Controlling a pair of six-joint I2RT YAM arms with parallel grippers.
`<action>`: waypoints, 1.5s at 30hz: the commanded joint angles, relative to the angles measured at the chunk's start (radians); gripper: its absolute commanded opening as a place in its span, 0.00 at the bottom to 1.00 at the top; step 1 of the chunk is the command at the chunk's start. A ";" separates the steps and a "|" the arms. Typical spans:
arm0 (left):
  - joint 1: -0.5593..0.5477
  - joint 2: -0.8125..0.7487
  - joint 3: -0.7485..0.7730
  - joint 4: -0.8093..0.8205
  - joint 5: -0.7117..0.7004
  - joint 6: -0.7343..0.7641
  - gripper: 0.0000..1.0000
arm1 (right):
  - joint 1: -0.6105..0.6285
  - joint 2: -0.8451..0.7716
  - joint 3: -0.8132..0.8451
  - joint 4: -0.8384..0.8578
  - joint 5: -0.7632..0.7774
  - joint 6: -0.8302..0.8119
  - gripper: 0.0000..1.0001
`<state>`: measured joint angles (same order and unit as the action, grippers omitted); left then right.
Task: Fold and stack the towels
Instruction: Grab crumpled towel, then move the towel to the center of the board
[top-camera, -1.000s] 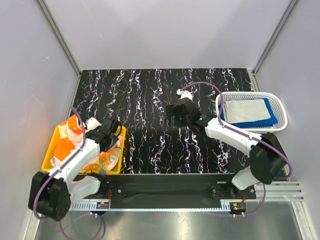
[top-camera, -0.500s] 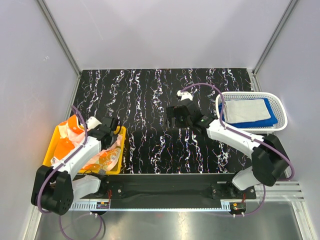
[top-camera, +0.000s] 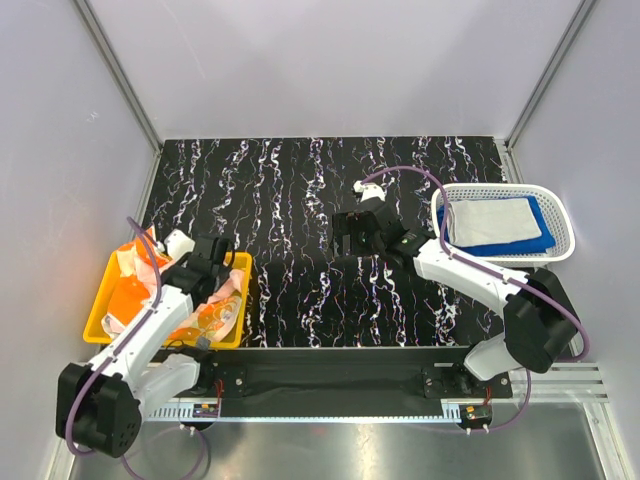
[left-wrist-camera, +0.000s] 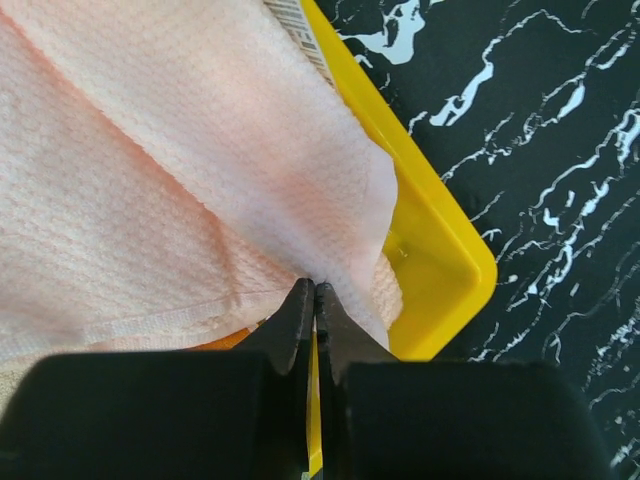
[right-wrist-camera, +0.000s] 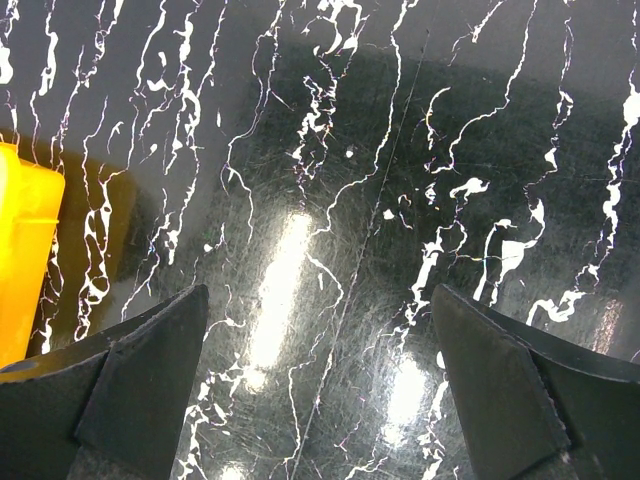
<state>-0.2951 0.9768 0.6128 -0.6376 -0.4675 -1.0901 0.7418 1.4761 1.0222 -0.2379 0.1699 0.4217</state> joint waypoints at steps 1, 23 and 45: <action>0.005 -0.046 -0.004 0.027 0.027 0.003 0.00 | 0.002 -0.020 0.001 0.037 -0.009 -0.008 1.00; -0.182 -0.008 0.579 -0.097 0.125 0.329 0.00 | 0.002 -0.068 0.117 -0.108 0.149 0.012 1.00; -0.788 0.669 0.892 0.147 0.460 0.403 0.00 | -0.329 -0.313 0.102 -0.238 0.174 0.049 1.00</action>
<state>-1.0733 1.6573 1.5414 -0.5903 -0.1146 -0.6827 0.4198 1.1816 1.1519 -0.4706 0.3225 0.4515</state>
